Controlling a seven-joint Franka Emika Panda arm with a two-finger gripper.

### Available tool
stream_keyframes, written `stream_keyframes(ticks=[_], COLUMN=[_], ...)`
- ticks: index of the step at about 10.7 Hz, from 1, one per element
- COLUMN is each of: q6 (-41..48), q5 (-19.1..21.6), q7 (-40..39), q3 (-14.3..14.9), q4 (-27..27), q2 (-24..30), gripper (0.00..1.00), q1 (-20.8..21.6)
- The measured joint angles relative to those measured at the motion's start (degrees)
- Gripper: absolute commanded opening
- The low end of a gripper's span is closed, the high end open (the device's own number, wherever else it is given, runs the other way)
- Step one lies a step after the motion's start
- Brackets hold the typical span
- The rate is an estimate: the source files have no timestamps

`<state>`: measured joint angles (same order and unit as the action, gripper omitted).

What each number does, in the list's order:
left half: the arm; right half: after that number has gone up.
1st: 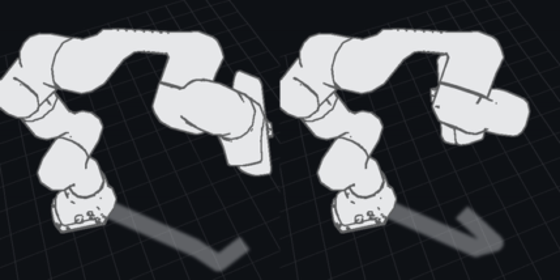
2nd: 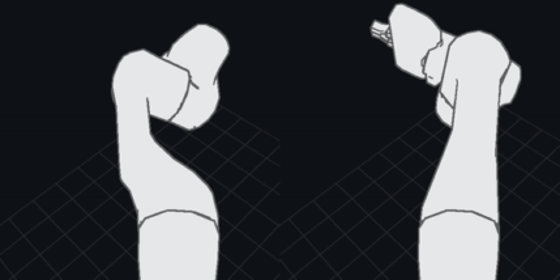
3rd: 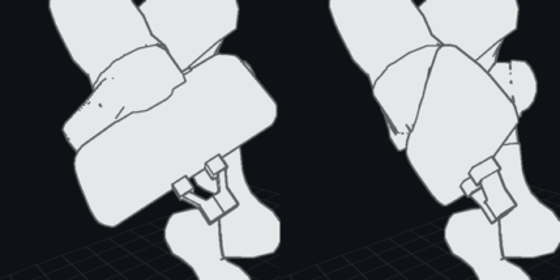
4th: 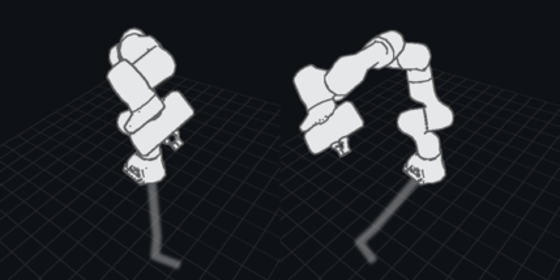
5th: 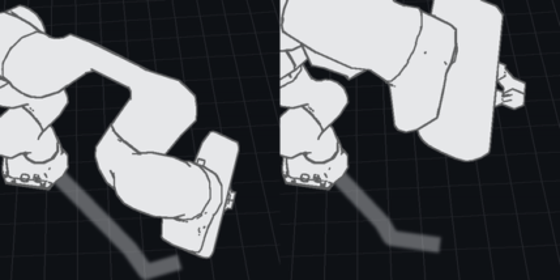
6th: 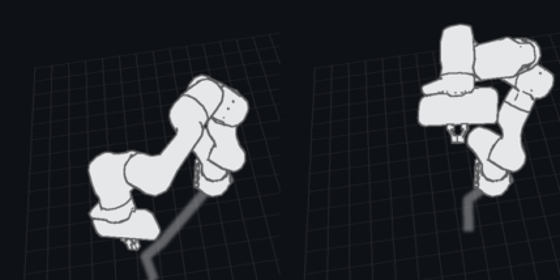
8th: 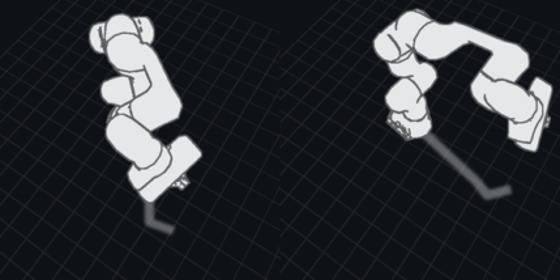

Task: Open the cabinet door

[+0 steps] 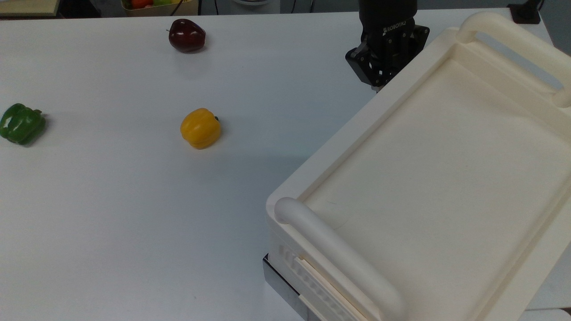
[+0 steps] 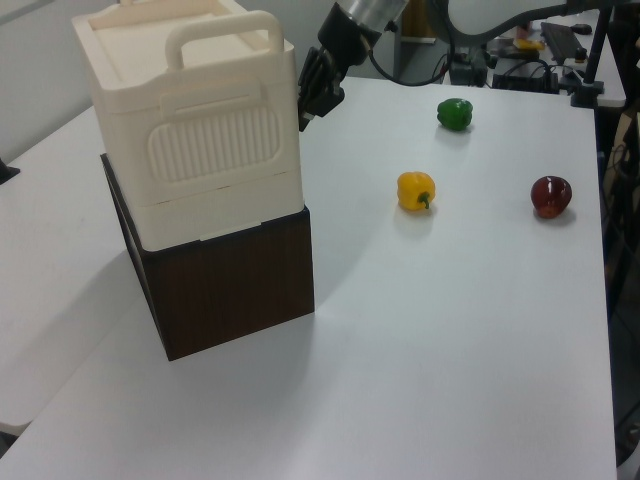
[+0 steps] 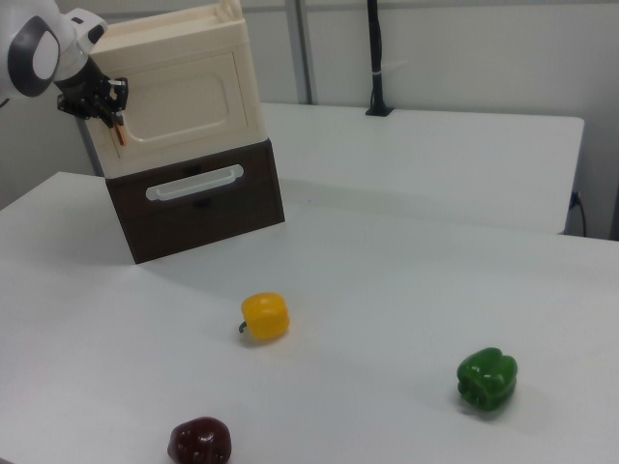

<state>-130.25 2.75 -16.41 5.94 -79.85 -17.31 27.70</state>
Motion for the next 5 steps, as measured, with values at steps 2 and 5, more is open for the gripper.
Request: stream_keyframes(ticks=[2, 5], q6=[0.0, 0.3], q5=[-0.7, -0.9], q7=[0.9, 1.2], q3=[0.0, 0.0], q4=[0.0, 0.0], q2=[0.0, 0.1], gripper=[0.00, 0.00], q1=[0.3, 0.3])
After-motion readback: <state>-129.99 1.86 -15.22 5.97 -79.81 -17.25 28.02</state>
